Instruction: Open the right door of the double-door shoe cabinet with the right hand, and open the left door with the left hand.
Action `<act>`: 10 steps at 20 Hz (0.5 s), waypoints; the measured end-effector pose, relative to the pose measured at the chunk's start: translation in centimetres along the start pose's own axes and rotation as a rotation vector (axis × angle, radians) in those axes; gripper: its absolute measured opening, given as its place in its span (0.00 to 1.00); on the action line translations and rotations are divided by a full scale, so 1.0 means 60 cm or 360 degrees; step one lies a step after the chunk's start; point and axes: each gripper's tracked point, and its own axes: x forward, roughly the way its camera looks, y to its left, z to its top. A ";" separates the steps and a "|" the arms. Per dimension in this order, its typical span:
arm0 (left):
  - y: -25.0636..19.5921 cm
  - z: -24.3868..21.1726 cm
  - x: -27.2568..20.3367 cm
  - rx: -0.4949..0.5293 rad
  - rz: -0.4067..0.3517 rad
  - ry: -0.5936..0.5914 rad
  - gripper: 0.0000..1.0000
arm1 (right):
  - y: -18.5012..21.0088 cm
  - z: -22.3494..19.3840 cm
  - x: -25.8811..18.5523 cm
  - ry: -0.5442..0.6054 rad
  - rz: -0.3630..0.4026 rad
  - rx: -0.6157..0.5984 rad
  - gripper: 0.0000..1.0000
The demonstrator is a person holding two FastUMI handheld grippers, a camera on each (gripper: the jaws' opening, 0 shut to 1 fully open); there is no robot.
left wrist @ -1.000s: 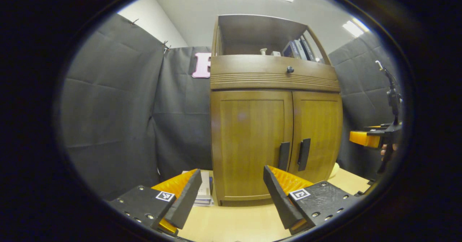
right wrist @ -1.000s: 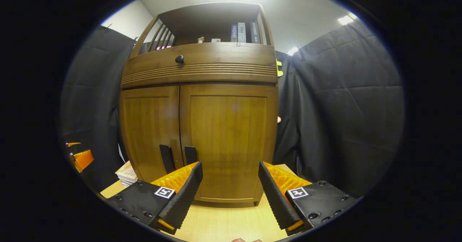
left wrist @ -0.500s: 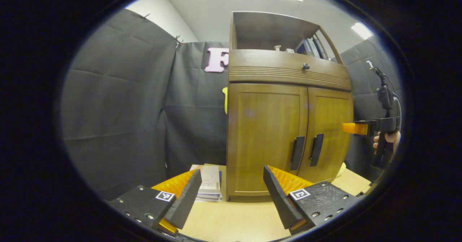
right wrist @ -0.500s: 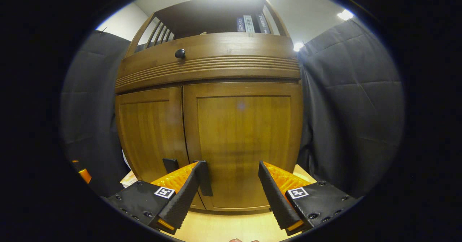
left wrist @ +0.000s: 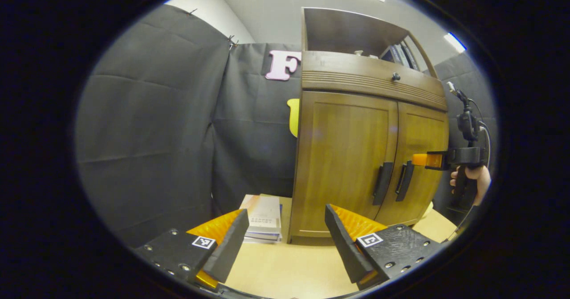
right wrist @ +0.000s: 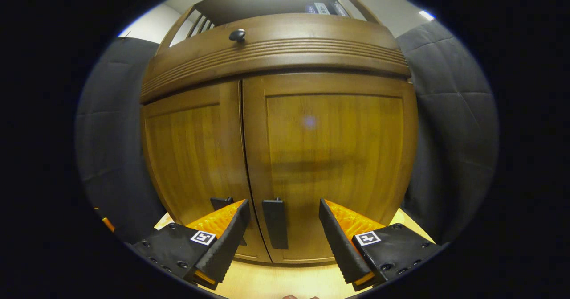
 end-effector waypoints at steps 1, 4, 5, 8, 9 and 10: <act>0.003 -0.002 0.004 -0.0003 0.0004 0.0000 0.98 | 0.002 -0.006 0.009 0.0016 -0.0007 0.0002 0.97; 0.008 -0.003 0.011 -0.0002 0.0008 0.0006 1.00 | 0.003 -0.014 0.032 0.0065 -0.0022 0.0010 0.98; 0.009 -0.008 0.013 0.0000 0.0005 0.0010 1.00 | 0.001 -0.013 0.038 0.0080 -0.0026 0.0010 0.98; 0.012 -0.017 0.021 0.0003 0.0005 0.0028 1.00 | 0.005 -0.019 0.057 0.0113 -0.0035 -0.0012 0.98; 0.012 -0.020 0.020 0.0000 0.0009 0.0034 1.00 | 0.009 -0.030 0.058 0.0125 -0.0029 -0.0016 0.98; 0.012 -0.021 0.019 -0.0005 0.0009 0.0036 1.00 | 0.012 -0.031 0.064 0.0135 -0.0021 -0.0021 0.97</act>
